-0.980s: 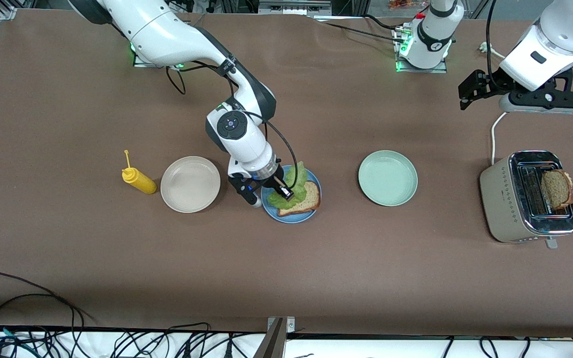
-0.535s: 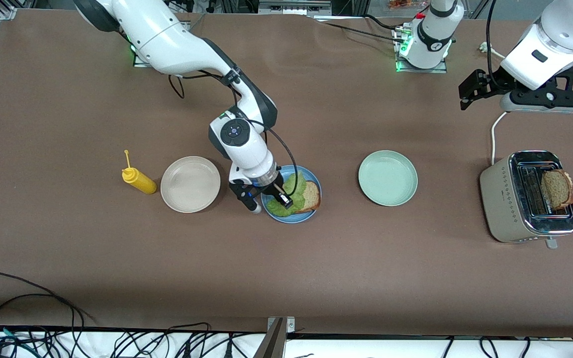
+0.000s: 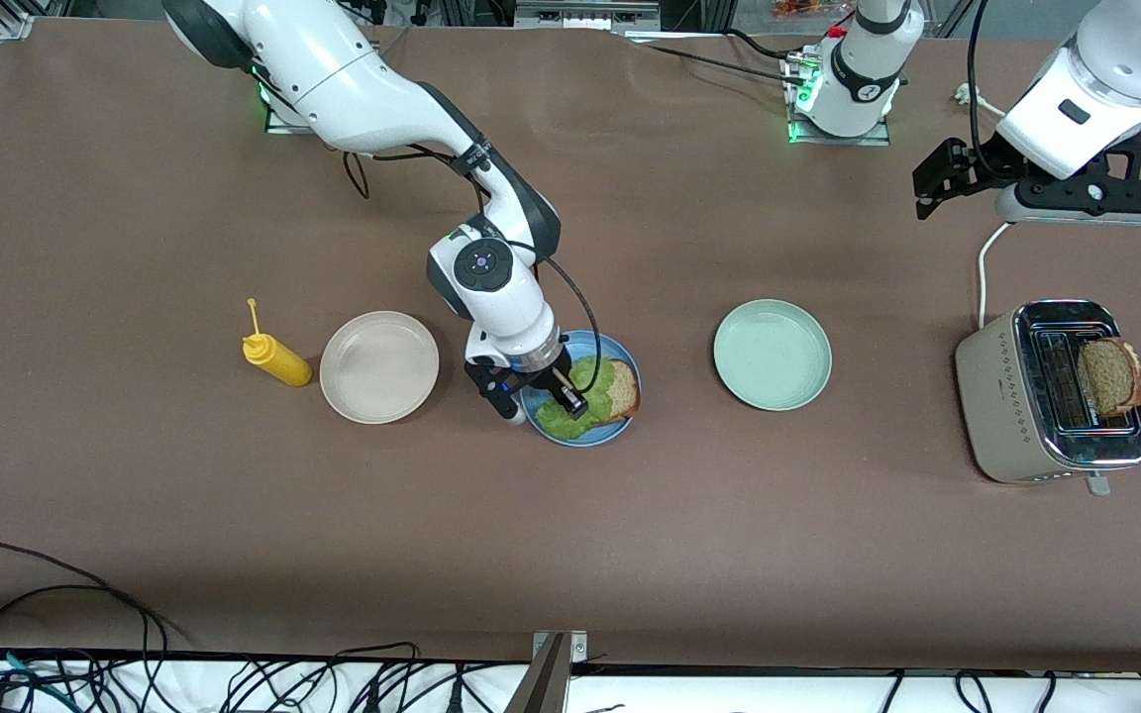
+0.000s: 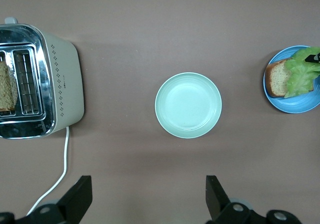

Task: Make sandwich in blue plate with both arms
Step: 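Lower the lettuce onto the bread and open the right gripper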

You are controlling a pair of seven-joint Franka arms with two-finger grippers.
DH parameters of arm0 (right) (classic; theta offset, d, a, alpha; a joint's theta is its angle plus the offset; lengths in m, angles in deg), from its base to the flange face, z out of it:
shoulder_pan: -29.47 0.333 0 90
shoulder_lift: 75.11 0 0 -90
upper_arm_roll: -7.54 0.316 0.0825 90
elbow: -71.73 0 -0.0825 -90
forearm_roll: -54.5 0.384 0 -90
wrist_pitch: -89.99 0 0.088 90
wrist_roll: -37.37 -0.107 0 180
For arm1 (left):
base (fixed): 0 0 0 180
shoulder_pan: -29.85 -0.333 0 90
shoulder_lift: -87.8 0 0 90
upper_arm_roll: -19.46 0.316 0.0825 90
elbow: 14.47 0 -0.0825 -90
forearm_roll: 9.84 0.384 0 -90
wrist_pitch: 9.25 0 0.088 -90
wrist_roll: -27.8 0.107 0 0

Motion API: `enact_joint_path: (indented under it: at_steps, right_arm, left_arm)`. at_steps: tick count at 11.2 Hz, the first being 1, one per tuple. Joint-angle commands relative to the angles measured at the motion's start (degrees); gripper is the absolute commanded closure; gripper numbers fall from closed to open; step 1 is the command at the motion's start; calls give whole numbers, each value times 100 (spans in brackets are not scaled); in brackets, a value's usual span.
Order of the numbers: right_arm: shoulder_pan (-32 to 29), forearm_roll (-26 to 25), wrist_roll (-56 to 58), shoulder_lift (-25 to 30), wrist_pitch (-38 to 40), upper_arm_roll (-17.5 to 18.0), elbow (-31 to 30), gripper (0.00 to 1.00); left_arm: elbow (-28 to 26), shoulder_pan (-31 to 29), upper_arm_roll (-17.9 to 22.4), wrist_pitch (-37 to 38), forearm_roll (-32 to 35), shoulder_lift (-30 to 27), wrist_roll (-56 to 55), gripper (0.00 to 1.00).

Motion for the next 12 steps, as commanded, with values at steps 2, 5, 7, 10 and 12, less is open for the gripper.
enact_joint_path:
  at_steps: [2,5,7,10,12]
  right_arm:
    - [96,-133,-187,-108,36,-48,212,0]
    - [123,-212,-152,111,711,-48,229,0]
    - [175,-326,-169,147,923,-22,229,0]
    - [255,-327,-178,244,1144,-22,238,0]
    - [290,-292,-178,375,1380,-13,238,0]
  left_arm:
    - [94,4,-374,24,287,8,-827,0]
    - [270,-22,-392,68,305,8,-1004,0]
    - [296,-58,-366,68,305,8,-1004,0]
    - [375,-58,-383,24,305,51,-1083,0]
    - [375,-58,-392,16,305,52,-1092,0]
